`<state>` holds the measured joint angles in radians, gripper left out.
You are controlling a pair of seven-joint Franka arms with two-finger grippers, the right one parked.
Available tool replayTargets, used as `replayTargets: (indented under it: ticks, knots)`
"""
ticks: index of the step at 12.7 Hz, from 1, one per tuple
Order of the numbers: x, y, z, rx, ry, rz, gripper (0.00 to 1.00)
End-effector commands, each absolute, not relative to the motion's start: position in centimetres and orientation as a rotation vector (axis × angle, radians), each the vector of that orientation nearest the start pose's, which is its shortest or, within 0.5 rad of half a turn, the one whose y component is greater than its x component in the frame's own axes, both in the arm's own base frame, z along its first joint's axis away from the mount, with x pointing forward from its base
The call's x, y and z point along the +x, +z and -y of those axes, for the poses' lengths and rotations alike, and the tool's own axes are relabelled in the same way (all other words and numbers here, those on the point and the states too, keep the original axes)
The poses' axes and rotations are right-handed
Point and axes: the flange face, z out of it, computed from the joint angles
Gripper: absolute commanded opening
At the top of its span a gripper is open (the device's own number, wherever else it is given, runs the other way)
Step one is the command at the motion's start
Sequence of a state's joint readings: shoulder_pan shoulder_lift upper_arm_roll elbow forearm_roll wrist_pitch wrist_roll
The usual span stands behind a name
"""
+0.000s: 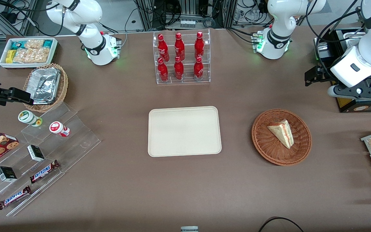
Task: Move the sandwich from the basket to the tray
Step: 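Lower the open left gripper over the wrapped sandwich in the basket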
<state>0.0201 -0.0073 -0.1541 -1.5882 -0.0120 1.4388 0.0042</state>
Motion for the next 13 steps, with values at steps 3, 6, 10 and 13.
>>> replayTargets:
  ticks: [3, 6, 10, 13]
  knots:
    - [53.6, 61.0, 7.3, -3.141, 0.176, -0.223, 1.00]
    - [54.0, 57.0, 7.4, -3.134, 0.194, -0.232, 1.00]
    - [54.3, 50.5, 7.5, -3.137, 0.156, -0.230, 1.00]
    - [54.0, 45.1, 7.3, -3.142, 0.088, -0.220, 1.00]
